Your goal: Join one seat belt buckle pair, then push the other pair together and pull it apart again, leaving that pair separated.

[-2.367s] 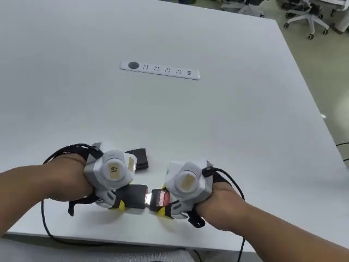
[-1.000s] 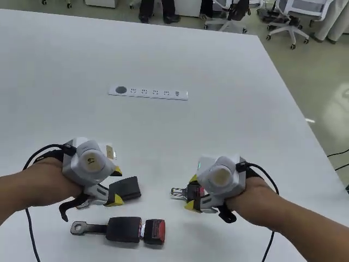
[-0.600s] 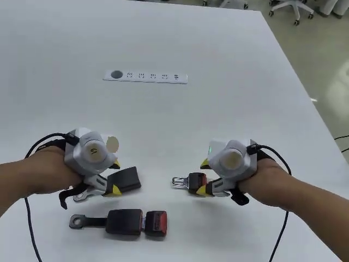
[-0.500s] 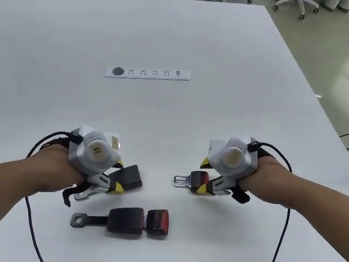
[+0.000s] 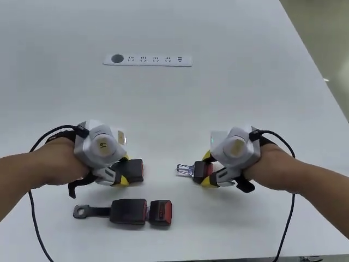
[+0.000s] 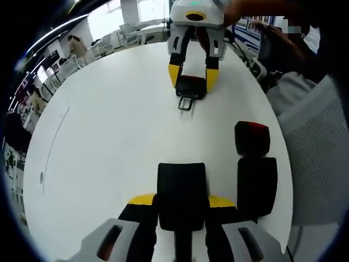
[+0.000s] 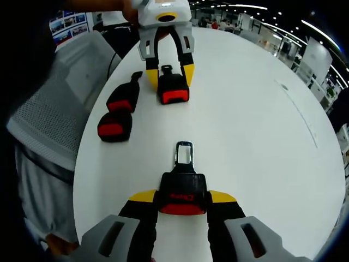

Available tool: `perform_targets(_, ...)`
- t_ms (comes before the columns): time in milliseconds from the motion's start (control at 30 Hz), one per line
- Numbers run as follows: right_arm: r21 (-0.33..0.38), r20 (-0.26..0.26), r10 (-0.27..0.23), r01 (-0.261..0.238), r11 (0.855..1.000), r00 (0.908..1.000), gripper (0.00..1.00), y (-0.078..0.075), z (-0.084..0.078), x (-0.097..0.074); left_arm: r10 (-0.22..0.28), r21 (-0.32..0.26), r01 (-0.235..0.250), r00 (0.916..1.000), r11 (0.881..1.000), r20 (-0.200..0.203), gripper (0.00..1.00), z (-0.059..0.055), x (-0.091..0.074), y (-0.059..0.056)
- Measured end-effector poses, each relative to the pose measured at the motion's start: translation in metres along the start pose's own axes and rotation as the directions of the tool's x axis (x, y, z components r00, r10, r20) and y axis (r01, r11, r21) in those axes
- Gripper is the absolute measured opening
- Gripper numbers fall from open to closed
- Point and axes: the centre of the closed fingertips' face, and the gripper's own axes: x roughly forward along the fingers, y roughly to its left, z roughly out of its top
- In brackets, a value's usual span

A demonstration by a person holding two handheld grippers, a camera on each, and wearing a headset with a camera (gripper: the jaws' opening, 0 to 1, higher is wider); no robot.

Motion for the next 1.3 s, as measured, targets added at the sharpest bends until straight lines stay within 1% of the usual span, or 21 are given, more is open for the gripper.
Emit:
perform_targets(33, -0.007, -0.007, 0.007, -0.007, 1.000, 1.0000, 0.32, 0.000, -0.001, 0.001, -0.002, 0.005, 0.003, 1.0000, 1.000, -0.006, 0.35, 0.000, 0.000, -0.002)
perform_targets(100, -0.025, -0.012, 0.018, -0.018, 1.000, 0.9998, 0.32, 0.000, -0.002, 0.002, -0.004, -0.014, 0.004, 1.0000, 1.000, -0.002, 0.35, 0.001, -0.001, -0.001)
perform_targets(167, -0.040, -0.016, 0.024, -0.024, 0.999, 0.9996, 0.32, 0.000, -0.002, 0.002, -0.007, -0.004, 0.007, 1.0000, 1.000, -0.002, 0.35, 0.001, -0.001, -0.001)
perform_targets(300, -0.051, -0.009, 0.028, -0.029, 0.998, 0.9996, 0.32, 0.001, -0.002, 0.001, -0.013, 0.000, 0.013, 0.9999, 1.000, 0.004, 0.35, 0.001, -0.001, -0.002)
perform_targets(400, -0.056, -0.025, 0.026, -0.027, 0.998, 0.9994, 0.32, 0.003, -0.001, 0.002, -0.014, 0.003, 0.014, 0.9998, 1.000, 0.017, 0.34, 0.001, -0.001, -0.002)
perform_targets(433, -0.059, -0.032, 0.026, -0.028, 0.998, 0.9991, 0.32, 0.003, -0.001, 0.003, -0.013, -0.012, 0.014, 0.9995, 1.000, 0.029, 0.34, 0.001, -0.002, -0.002)
perform_targets(500, -0.059, -0.036, 0.028, -0.030, 0.998, 0.9990, 0.32, 0.004, 0.002, 0.005, -0.010, -0.017, 0.011, 0.9993, 1.000, 0.035, 0.34, 0.002, -0.002, -0.002)
perform_targets(633, -0.046, -0.033, 0.018, -0.019, 0.999, 0.9993, 0.32, 0.008, 0.011, 0.006, -0.007, -0.021, 0.007, 0.9992, 1.000, 0.039, 0.34, 0.002, -0.002, -0.002)
perform_targets(700, -0.056, -0.019, 0.010, -0.011, 0.998, 0.9998, 0.32, 0.011, 0.018, 0.011, -0.005, -0.027, 0.006, 0.9992, 1.000, 0.038, 0.34, 0.003, -0.003, -0.003)
perform_targets(767, -0.062, -0.008, 0.016, -0.016, 0.998, 0.9998, 0.32, 0.013, 0.028, 0.016, -0.004, -0.026, 0.004, 0.9993, 1.000, 0.036, 0.34, 0.004, -0.003, -0.003)
perform_targets(900, -0.043, 0.013, 0.016, -0.015, 0.999, 0.9998, 0.32, 0.012, 0.043, 0.025, -0.007, -0.018, 0.008, 0.9989, 1.000, 0.046, 0.34, 0.005, -0.004, -0.005)
perform_targets(933, -0.033, 0.021, 0.013, -0.012, 0.999, 0.9997, 0.32, 0.010, 0.047, 0.027, -0.015, -0.006, 0.015, 0.9985, 1.000, 0.053, 0.34, 0.006, -0.004, -0.005)
perform_targets(1000, -0.026, 0.024, 0.010, -0.009, 1.000, 0.9997, 0.32, 0.009, 0.053, 0.030, -0.025, -0.007, 0.025, 0.9980, 1.000, 0.059, 0.34, 0.006, -0.003, -0.004)
perform_targets(1100, -0.018, 0.027, 0.007, -0.007, 1.000, 0.9996, 0.32, 0.007, 0.059, 0.034, -0.032, -0.007, 0.032, 0.9976, 0.999, 0.062, 0.34, 0.003, -0.001, -0.002)
perform_targets(1167, -0.016, 0.028, 0.009, -0.009, 1.000, 0.9996, 0.32, 0.010, 0.063, 0.035, -0.031, -0.010, 0.032, 0.9976, 0.999, 0.062, 0.34, 0.001, 0.000, 0.000)
perform_targets(1200, -0.007, 0.027, 0.009, -0.009, 1.000, 0.9996, 0.32, 0.008, 0.065, 0.037, -0.031, -0.010, 0.031, 0.9976, 0.999, 0.062, 0.34, 0.001, 0.001, 0.000)
perform_targets(1300, -0.007, 0.003, 0.012, -0.012, 1.000, 0.9999, 0.32, 0.008, 0.070, 0.040, -0.033, -0.011, 0.034, 0.9977, 0.999, 0.059, 0.34, 0.002, 0.000, -0.001)
